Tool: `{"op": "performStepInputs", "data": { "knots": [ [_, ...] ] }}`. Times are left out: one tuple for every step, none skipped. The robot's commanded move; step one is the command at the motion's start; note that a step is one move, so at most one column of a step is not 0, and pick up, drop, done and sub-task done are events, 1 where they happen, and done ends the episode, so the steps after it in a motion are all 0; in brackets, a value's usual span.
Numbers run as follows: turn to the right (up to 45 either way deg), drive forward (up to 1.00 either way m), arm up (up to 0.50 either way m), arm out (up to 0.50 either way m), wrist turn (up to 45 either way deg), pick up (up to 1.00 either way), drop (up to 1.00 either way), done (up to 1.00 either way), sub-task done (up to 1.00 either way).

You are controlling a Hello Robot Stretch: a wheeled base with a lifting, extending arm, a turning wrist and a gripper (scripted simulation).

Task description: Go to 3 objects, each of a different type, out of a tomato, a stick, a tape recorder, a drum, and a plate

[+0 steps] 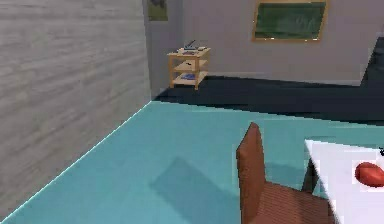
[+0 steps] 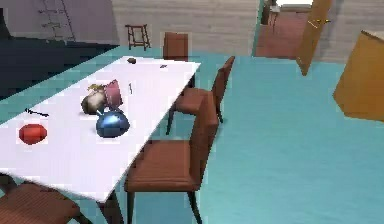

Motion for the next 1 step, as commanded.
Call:
{"op": "performStepInputs", "data": {
  "knots": [
    [-42.0, 0.0, 0.0, 0.0, 0.0, 0.0, 0.0, 0.0, 0.0]
  ]
}}
